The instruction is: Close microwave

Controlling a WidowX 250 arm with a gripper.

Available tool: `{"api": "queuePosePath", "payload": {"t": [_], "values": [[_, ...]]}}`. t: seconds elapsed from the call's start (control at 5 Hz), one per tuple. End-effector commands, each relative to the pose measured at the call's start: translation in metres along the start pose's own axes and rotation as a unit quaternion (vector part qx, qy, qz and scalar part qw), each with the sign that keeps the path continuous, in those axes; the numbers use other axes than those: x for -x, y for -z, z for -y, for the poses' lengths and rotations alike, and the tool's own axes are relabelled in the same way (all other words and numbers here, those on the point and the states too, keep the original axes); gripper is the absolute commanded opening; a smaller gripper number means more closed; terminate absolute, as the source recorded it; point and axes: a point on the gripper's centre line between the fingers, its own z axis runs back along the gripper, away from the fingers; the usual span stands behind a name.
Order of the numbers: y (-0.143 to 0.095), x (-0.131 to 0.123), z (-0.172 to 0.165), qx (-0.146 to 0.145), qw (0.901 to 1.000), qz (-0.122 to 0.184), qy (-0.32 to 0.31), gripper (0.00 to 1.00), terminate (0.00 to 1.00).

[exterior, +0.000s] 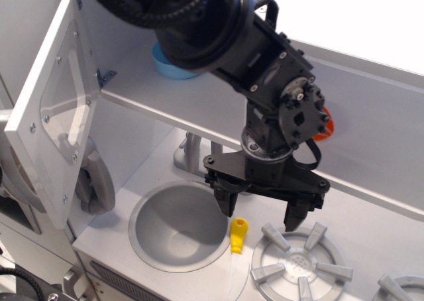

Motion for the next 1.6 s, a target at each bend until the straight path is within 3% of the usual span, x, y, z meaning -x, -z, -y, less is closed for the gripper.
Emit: {"api": "queuePosePath", "payload": {"t": [0.0,0.2,0.4,0.6,1.0,1.4], "values": [[0.000,0.000,0.000,0.000,1.0000,0.000,0.000,1.00,0.00],[-0.038,-0.013,0.000,0.030,0.9995,-0.007,-0.010,1.00,0.00],[-0.083,-0.027,-0.013,0.063,0.9978,0.007,-0.022,1.00,0.00],[-0.123,-0.041,-0.039,0.077,0.9957,0.009,-0.051,1.00,0.00],[-0.159,-0.048,-0.114,0.079,0.9943,0.038,-0.061,1.00,0.00],[-0.156,-0.041,-0.175,0.064,0.9941,0.045,-0.075,1.00,0.00]]}}
